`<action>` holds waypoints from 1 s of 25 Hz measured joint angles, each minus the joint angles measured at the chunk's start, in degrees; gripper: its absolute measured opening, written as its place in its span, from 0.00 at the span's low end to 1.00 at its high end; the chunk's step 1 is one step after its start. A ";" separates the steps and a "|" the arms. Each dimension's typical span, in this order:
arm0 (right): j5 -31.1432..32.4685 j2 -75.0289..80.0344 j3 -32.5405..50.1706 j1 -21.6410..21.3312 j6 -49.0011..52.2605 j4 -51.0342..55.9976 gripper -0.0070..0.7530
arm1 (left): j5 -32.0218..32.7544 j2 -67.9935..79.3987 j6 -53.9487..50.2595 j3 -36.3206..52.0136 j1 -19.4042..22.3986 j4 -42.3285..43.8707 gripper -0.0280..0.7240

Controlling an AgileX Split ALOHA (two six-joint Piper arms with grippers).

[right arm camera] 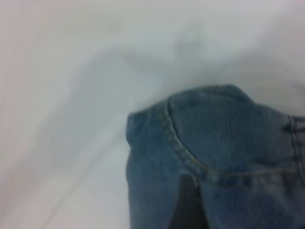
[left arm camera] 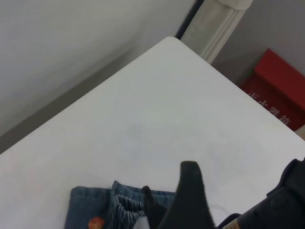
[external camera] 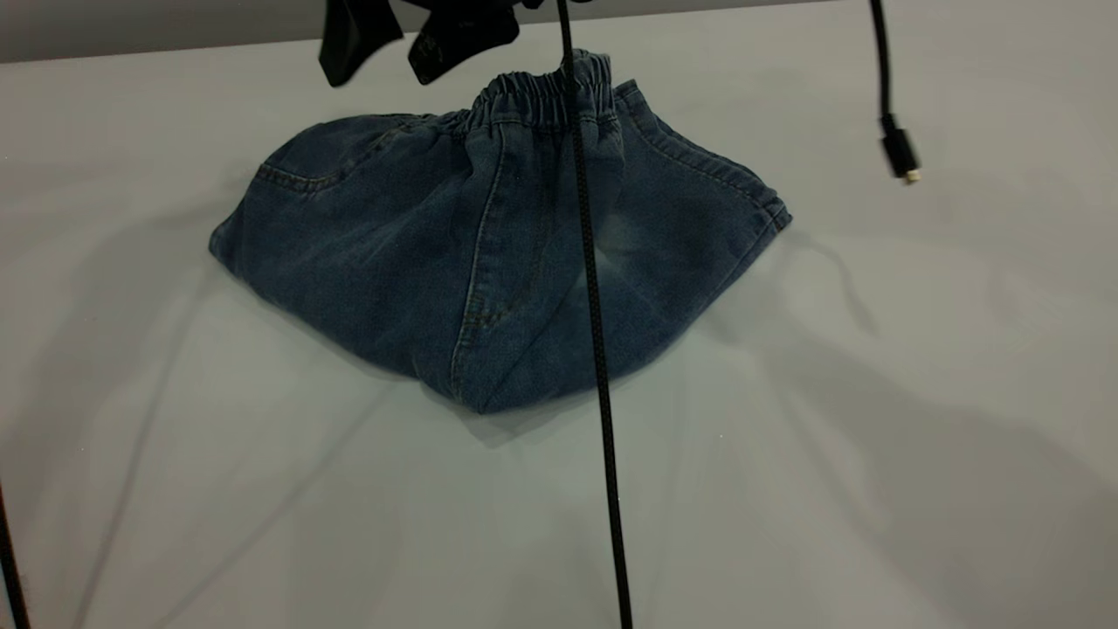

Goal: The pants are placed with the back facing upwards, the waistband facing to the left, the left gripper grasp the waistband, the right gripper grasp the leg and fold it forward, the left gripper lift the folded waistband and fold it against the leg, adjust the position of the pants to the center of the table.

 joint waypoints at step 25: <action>10.03 6.55 0.07 8.72 32.77 -49.92 0.64 | 2.31 0.00 0.56 0.00 0.00 -0.21 0.70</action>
